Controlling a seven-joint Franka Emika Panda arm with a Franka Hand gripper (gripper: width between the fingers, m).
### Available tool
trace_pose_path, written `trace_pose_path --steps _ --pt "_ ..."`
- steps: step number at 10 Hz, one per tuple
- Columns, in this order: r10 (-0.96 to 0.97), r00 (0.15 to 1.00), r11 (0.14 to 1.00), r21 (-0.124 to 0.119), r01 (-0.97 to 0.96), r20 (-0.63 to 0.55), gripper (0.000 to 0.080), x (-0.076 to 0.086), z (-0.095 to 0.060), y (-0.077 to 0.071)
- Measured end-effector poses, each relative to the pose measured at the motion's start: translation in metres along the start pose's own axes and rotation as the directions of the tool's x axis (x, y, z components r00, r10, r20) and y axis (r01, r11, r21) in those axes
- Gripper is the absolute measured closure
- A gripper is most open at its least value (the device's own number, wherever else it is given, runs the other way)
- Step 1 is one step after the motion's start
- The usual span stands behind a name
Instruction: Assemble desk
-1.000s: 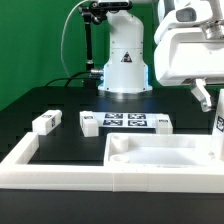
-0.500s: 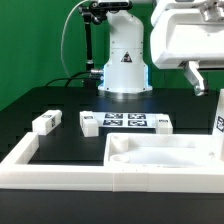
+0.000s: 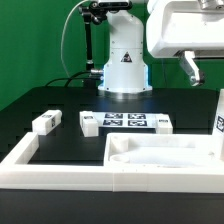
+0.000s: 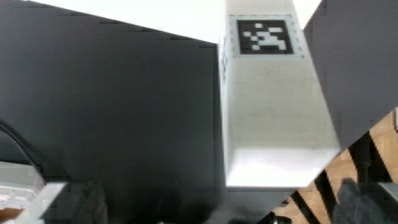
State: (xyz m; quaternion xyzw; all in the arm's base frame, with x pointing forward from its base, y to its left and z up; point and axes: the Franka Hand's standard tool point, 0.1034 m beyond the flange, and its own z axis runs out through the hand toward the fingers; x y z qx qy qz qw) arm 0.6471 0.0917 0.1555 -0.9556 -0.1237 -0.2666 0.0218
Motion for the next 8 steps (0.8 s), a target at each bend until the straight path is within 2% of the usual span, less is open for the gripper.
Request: trace_pose_path --steps 1,2,3,5,6,7,8 --pt "0.001 1.0 1.0 0.001 -0.001 0.005 0.015 -0.001 0.0 -0.001" --pt "0.018 0.993 0.999 0.03 -0.022 0.113 0.015 -0.007 0.003 -0.007" --pt "0.016 0.984 0.999 0.048 -0.025 0.178 0.015 0.001 -0.001 -0.007" --pt "0.021 0.948 0.996 0.078 -0.049 0.317 0.015 0.001 -0.004 -0.008" --pt "0.036 0.932 0.994 0.08 -0.07 0.36 0.015 -0.002 -0.002 -0.01" --pt "0.033 0.893 0.992 0.094 -0.084 0.448 0.015 -0.012 0.0 -0.01" --pt "0.035 0.887 0.992 0.095 -0.088 0.46 0.015 -0.012 0.004 -0.009"
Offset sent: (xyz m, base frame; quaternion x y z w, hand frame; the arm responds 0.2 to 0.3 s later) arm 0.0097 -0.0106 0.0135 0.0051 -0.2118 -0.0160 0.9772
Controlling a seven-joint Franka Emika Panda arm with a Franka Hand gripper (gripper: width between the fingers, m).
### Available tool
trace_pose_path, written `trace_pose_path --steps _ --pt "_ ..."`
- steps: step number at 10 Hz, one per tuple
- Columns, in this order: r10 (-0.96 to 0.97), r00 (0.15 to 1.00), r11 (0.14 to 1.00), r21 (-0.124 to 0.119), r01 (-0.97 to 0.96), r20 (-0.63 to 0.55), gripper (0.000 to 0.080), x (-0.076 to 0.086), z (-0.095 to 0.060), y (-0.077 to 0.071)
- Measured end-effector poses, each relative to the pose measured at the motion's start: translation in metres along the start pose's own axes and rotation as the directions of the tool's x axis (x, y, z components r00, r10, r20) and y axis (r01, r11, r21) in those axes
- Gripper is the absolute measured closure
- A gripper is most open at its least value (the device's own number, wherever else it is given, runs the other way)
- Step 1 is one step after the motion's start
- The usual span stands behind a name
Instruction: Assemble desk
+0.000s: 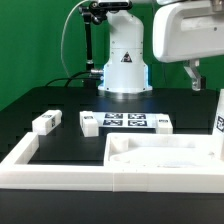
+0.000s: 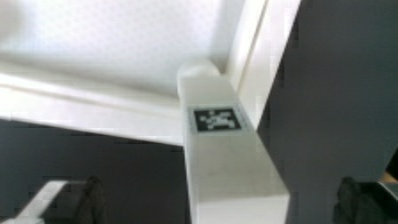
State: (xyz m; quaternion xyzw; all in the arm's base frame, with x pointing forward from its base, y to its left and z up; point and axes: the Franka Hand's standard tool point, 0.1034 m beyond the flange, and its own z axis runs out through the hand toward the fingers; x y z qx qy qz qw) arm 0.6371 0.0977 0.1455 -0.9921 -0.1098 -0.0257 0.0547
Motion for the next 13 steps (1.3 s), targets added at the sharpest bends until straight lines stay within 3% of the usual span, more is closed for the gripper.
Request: trace_pose_path --steps 3,6,11,13 --pt "0.002 1.0 1.0 0.0 -0.002 0.0 0.015 0.0 0.001 0.0" --pt "0.081 0.997 0.996 -0.044 -0.08 0.013 0.015 0.002 0.016 -0.013" --pt "0.073 0.997 0.996 -0.044 -0.072 0.019 0.015 0.004 0.023 -0.009" --pt "0.069 0.997 0.997 -0.044 -0.069 0.019 0.0416 0.004 0.023 -0.009"
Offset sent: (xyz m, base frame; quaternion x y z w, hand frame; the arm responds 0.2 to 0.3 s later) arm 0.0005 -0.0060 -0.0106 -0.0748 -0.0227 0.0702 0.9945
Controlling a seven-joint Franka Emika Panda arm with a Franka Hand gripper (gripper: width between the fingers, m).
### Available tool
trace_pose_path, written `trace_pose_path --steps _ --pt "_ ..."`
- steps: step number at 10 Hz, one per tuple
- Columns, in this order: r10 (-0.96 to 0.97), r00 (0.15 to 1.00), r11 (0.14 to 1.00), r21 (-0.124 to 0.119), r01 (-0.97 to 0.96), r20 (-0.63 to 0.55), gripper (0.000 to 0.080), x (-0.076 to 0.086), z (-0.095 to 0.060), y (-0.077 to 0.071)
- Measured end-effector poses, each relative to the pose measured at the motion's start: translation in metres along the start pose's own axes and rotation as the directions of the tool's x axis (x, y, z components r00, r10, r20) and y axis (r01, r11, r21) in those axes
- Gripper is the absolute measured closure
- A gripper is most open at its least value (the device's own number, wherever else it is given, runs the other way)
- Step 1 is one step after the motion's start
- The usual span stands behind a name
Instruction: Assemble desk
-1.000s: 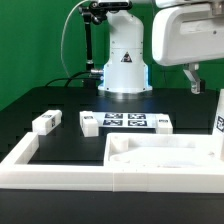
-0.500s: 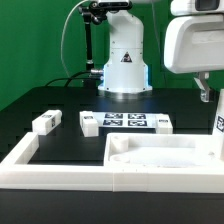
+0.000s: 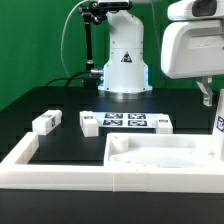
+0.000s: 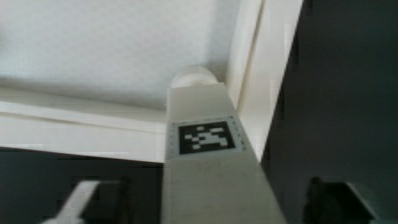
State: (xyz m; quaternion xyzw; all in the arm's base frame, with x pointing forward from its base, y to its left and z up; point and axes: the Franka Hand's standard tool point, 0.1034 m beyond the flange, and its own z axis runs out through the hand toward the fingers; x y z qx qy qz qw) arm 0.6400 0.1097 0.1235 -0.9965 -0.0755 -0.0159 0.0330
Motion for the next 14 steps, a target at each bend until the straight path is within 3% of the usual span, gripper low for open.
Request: trace_pose_path --steps 1,2,5,8,11,13,14 --pt "0.0 1.0 1.0 0.0 0.0 0.0 0.0416 0.0 0.0 -0.0001" --pt "0.0 1.0 1.0 0.0 0.0 0.0 0.0514 -0.0001 0.0001 -0.0002" --pt "0.021 1.0 1.0 0.001 -0.021 0.0 0.0514 -0.0001 0.0002 -0.0005" --pt "0.341 0.94 0.94 0.005 -0.341 -0.022 0.0514 -0.003 0.001 -0.0015" --pt "0.629 0.776 0.777 0.029 -0.629 -0.044 0.0512 -0.0048 0.0019 -0.0012" --pt "0.774 0.631 0.633 0.06 -0.771 -0.054 0.0512 -0.0082 0.0026 -0.0018" --pt "0.855 0.516 0.519 0.084 -0.851 -0.051 0.0512 -0.009 0.003 -0.0027"
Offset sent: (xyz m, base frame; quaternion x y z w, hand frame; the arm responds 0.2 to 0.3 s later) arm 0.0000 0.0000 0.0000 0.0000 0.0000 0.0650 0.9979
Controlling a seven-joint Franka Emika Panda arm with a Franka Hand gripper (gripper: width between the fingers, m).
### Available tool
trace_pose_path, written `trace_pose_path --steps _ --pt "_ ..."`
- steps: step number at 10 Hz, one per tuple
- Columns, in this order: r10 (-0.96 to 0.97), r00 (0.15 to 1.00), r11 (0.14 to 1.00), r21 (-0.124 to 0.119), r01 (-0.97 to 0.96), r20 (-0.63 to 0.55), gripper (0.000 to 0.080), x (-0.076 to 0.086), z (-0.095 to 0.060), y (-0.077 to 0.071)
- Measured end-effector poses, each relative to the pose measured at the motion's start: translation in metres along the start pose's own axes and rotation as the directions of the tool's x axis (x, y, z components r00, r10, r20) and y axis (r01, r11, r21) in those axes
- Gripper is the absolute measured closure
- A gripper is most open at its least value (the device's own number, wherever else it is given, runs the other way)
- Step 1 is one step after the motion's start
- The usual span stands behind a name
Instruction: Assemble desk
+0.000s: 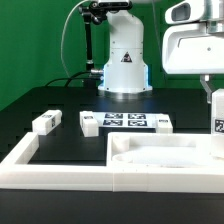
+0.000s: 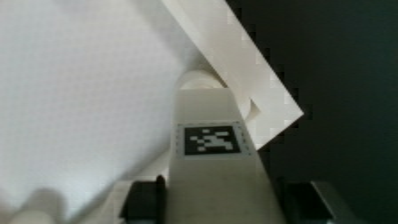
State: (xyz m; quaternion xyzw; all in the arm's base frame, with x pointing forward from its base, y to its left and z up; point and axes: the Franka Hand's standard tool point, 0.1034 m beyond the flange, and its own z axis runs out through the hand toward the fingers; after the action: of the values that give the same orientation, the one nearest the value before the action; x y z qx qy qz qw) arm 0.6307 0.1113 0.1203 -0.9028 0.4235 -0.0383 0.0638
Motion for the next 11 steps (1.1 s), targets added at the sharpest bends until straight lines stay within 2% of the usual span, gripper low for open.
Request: trace_pose_path --steps 4,5,6,7,8,11 --pt "0.278 0.96 0.96 0.009 -0.279 0.03 0.0512 -0.0019 -0.0002 -0.0012" --pt "0.266 0.963 0.964 0.011 -0.267 0.034 0.041 -0.0024 -0.0001 -0.0014" --pt "0.21 0.977 0.977 0.013 -0.211 0.034 0.041 -0.0021 -0.0001 -0.0013" --pt "0.15 0.988 0.988 0.015 -0.15 0.032 0.0272 -0.0003 -0.001 -0.0013" --pt "0.136 0.99 0.991 0.016 -0.136 0.033 0.0189 -0.0019 -0.0023 -0.004" --pt "-0.121 0.992 0.992 0.024 0.12 0.028 0.0152 -0.0021 -0.0016 -0.004"
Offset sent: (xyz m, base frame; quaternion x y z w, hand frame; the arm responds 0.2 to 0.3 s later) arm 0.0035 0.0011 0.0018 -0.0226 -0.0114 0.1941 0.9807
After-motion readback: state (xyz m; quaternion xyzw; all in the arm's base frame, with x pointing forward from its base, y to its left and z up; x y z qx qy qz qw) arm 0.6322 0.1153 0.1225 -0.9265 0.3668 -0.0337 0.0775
